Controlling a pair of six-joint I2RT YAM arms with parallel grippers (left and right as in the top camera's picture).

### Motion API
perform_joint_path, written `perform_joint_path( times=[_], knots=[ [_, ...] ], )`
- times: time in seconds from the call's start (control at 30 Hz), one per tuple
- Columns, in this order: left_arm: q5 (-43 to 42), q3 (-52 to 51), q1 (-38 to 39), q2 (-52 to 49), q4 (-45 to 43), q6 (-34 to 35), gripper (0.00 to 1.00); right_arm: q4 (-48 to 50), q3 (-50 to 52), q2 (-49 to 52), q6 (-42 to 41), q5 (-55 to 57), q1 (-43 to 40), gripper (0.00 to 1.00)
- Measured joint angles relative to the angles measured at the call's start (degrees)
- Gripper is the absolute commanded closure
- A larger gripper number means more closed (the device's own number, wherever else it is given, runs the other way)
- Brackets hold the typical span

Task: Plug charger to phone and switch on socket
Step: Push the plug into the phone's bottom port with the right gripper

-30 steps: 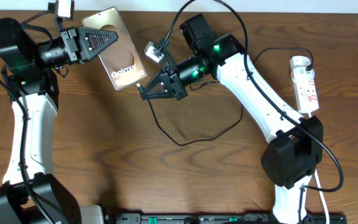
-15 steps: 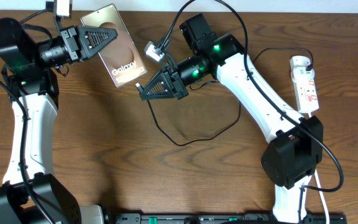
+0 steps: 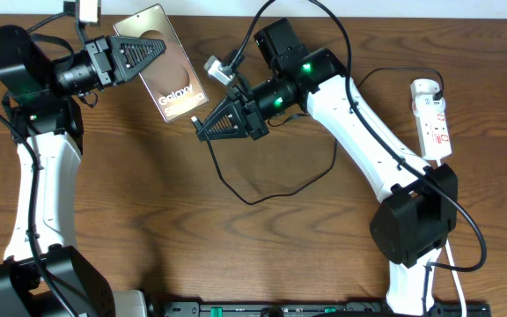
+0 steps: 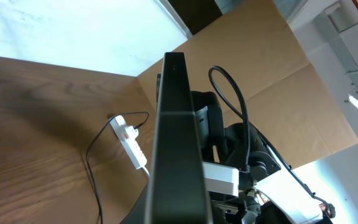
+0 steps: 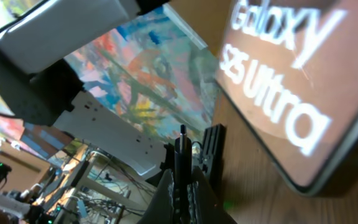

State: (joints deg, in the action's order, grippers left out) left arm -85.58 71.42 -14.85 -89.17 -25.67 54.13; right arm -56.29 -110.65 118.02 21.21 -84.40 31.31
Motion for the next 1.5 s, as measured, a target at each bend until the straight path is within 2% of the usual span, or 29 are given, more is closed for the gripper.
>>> perform_joint_path(
  times=[0.27, 0.77, 1.27, 1.5],
  knots=[
    [0.0, 0.0, -0.5, 0.0, -0.44, 0.0, 0.93, 1.62, 4.37, 0.0, 5.07, -2.62, 0.0, 0.99],
    [-0.09, 0.0, 0.02, 0.0, -0.68, 0.02, 0.92, 7.93, 4.44, 0.0, 4.28, -3.3, 2.67, 0.99],
    [-1.16, 0.0, 0.07, 0.0, -1.6, 0.02, 0.93, 15.21, 4.46, 0.0, -10.73, -3.45, 0.46, 0.99],
    [-0.42, 0.0, 0.07, 0.0, -1.62, 0.17, 0.93, 15.28, 4.46, 0.0, -13.77, -2.97, 0.48, 0.99]
  ],
)
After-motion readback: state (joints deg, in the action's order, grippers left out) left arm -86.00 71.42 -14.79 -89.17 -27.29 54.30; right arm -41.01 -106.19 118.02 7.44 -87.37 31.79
